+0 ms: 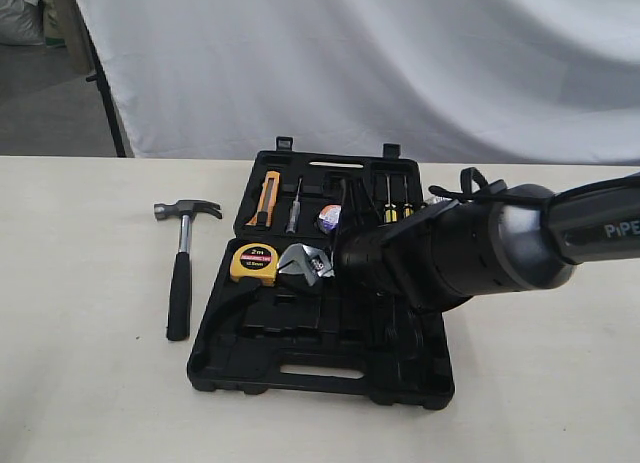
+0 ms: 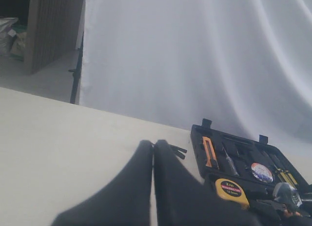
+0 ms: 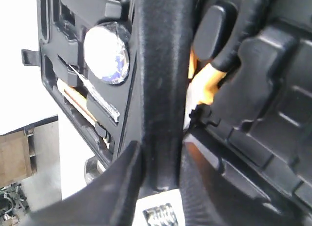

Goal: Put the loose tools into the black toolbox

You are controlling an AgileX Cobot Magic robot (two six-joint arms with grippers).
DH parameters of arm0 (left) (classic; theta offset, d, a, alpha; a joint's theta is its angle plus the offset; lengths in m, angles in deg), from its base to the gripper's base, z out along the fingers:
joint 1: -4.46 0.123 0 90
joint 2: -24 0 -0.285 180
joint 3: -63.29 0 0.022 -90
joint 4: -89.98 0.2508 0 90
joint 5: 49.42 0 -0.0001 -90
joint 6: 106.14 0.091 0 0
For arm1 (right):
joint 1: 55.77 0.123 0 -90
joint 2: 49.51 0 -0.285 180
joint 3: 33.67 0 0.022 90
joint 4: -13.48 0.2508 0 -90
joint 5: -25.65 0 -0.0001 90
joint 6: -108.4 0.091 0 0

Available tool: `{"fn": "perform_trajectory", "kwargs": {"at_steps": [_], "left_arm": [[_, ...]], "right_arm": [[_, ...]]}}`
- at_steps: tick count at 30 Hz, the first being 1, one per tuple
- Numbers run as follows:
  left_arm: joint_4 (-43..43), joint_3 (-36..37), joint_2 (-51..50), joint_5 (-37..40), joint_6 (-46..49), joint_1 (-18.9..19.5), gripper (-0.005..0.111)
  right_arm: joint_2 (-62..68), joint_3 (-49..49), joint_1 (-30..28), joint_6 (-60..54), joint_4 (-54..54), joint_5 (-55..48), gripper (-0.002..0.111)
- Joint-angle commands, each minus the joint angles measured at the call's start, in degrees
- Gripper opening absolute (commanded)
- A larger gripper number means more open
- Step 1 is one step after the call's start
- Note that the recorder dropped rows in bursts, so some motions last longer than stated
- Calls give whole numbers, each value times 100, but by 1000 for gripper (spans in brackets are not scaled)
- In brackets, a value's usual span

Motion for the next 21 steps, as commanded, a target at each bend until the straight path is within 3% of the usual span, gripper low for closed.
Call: {"fn": "perform_trajectory", "kwargs": {"at_steps": [1,13,16,21], "left_arm": [[19,-15,18,-51,-27,-23,1],[19,-15,18,-51,-27,-23,1],[19,-15,18,-51,-27,-23,1],[19,-15,18,-51,-27,-23,1]], "right_arm": [[-65,3,1,-98,-332,87,0],[-65,3,1,13,-781,57,0],[-65,3,1,702,23,-13,0],[-75,3,68,148,1479,240,0]]}}
